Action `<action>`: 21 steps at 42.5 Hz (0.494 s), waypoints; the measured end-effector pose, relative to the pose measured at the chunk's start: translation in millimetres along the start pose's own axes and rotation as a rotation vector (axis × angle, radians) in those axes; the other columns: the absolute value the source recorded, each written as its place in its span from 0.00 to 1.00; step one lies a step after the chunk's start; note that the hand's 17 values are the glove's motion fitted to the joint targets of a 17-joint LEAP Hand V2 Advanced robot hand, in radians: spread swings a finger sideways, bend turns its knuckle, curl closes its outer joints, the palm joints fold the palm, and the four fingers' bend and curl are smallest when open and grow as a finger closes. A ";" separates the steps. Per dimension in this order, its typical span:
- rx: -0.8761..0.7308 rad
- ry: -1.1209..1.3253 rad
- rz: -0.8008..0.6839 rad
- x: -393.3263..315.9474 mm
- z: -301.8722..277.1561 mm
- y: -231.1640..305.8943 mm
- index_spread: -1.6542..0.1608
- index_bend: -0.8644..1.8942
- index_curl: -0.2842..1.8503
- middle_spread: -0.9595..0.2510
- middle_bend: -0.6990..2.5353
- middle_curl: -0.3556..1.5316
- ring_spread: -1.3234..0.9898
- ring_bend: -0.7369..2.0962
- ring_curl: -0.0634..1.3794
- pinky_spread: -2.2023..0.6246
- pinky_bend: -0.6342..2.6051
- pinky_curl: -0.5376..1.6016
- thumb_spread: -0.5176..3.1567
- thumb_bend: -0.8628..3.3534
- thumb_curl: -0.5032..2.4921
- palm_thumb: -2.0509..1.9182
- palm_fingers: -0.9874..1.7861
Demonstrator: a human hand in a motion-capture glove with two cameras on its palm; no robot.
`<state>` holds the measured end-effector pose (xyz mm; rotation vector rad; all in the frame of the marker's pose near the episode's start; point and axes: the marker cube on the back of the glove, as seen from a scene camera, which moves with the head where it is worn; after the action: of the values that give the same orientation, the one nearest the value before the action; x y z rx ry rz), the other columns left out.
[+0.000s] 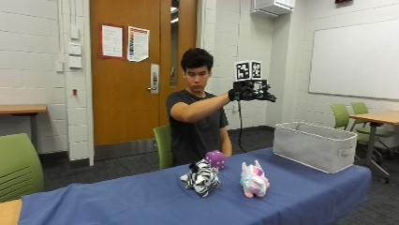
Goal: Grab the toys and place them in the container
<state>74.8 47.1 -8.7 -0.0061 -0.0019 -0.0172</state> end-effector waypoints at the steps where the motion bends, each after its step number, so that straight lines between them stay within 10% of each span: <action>1: -0.001 0.006 0.005 8.8 1.5 4.2 0.78 0.39 0.26 0.70 0.30 0.31 0.45 0.33 0.13 0.76 0.31 0.36 0.46 0.19 0.18 0.48 0.43; 21: -0.105 -0.016 0.129 122.8 130.1 93.2 0.76 0.39 0.30 0.69 0.30 0.34 0.44 0.33 0.16 0.76 0.30 0.38 0.46 0.19 0.18 0.48 0.43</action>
<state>198.9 138.9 121.1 -0.1112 -0.0168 0.1120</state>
